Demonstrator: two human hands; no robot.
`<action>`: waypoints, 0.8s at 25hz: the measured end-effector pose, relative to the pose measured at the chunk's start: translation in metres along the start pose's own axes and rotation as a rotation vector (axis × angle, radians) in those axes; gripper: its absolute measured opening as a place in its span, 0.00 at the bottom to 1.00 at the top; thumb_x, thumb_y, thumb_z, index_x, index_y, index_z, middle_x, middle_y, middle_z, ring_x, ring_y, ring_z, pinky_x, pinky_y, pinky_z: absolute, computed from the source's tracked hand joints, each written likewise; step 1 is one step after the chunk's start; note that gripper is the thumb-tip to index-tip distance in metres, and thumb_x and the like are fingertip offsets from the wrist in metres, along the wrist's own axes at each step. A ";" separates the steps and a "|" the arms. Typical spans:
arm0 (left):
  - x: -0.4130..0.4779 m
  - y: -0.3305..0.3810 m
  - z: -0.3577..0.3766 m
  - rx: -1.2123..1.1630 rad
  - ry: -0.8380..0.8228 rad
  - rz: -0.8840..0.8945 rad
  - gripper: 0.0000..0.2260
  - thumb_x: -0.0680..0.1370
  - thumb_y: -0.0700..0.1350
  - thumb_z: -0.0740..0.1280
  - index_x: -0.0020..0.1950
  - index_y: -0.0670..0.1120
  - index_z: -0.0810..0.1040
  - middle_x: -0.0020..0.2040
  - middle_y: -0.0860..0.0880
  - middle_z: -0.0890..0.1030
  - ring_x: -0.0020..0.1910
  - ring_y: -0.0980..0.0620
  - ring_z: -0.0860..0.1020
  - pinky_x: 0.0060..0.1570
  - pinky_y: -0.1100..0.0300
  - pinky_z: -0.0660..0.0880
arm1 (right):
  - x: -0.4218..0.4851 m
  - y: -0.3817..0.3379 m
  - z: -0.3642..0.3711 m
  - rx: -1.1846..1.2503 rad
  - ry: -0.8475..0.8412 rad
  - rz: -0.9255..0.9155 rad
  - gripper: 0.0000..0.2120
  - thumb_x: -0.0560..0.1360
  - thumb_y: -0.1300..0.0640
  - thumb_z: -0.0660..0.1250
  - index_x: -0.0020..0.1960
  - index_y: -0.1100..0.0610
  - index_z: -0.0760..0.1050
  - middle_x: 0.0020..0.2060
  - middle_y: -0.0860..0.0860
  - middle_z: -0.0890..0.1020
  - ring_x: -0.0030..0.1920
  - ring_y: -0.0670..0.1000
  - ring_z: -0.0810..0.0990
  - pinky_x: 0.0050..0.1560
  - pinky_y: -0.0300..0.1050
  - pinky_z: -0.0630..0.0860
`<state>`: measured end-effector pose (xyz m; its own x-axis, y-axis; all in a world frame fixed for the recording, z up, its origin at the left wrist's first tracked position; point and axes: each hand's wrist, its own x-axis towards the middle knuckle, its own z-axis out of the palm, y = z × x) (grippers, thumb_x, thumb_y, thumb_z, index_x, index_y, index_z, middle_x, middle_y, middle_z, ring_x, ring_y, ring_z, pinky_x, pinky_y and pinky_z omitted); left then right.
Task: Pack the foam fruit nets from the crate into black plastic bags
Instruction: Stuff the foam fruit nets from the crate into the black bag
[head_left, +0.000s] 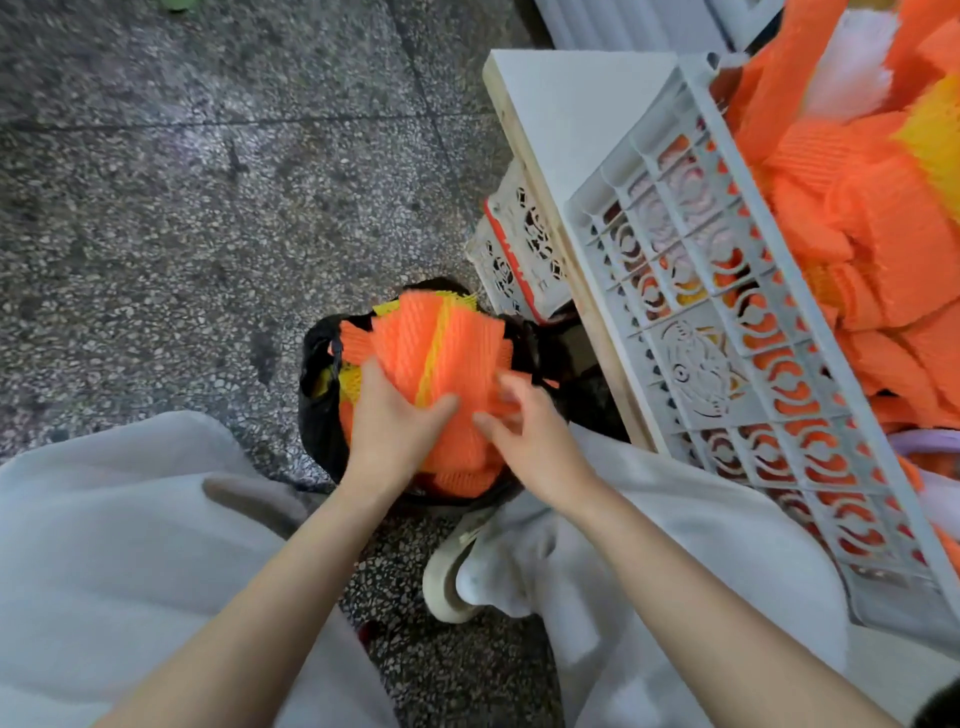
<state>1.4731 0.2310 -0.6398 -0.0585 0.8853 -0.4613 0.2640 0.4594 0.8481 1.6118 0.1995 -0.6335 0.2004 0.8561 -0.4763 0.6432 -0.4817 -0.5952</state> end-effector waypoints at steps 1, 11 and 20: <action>0.008 0.001 0.000 0.021 0.078 0.054 0.32 0.69 0.43 0.74 0.68 0.43 0.63 0.54 0.52 0.70 0.52 0.55 0.71 0.50 0.64 0.66 | 0.009 0.002 -0.002 0.001 0.097 0.023 0.26 0.75 0.54 0.68 0.70 0.57 0.64 0.62 0.55 0.69 0.60 0.52 0.73 0.62 0.43 0.69; 0.074 -0.011 0.051 0.870 0.080 0.619 0.33 0.68 0.41 0.71 0.72 0.48 0.65 0.58 0.43 0.72 0.57 0.41 0.70 0.55 0.48 0.67 | 0.077 0.046 -0.026 -0.021 0.189 0.179 0.12 0.79 0.55 0.60 0.37 0.56 0.71 0.30 0.48 0.75 0.32 0.45 0.74 0.33 0.40 0.67; 0.045 -0.080 0.085 1.162 -0.433 0.750 0.30 0.73 0.50 0.57 0.72 0.36 0.63 0.72 0.40 0.67 0.70 0.37 0.66 0.70 0.39 0.56 | 0.075 0.052 -0.040 0.342 0.143 0.160 0.07 0.78 0.57 0.62 0.46 0.57 0.77 0.34 0.46 0.81 0.29 0.35 0.76 0.39 0.35 0.73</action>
<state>1.5315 0.2276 -0.7508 0.6766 0.6989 -0.2319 0.7305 -0.5972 0.3313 1.6900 0.2463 -0.6742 0.3945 0.7711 -0.4997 0.3174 -0.6247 -0.7134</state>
